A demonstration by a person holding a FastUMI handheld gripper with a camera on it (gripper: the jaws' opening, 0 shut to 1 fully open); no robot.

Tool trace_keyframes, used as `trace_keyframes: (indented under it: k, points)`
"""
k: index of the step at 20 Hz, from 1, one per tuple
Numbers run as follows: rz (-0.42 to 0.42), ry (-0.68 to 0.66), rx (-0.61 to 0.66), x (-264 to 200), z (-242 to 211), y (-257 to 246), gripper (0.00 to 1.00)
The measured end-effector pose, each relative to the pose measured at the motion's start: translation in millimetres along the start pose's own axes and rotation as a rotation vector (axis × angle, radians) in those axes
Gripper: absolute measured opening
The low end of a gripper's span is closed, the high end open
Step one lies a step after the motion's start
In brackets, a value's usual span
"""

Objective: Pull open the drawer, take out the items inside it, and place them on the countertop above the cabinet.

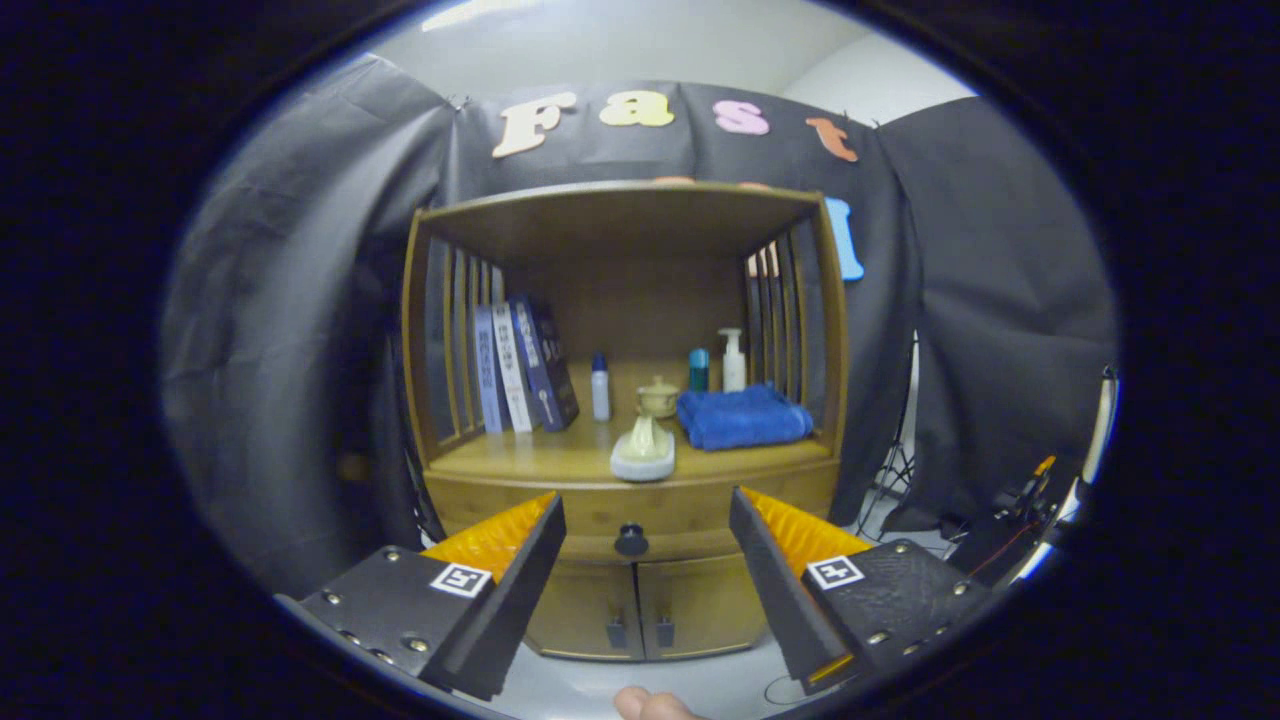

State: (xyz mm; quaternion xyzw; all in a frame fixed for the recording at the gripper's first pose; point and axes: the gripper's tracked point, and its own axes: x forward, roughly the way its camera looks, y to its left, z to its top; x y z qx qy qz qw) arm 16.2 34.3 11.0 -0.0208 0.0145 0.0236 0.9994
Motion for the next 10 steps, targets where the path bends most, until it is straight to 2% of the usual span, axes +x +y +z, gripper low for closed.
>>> trace_keyframes:
  k: [4, 10]
  points:
    - [0.011, -0.047, 0.080, -36, 56, 7, 0.99]
    - [0.036, -0.077, 0.065, -71, 88, 7, 0.99]
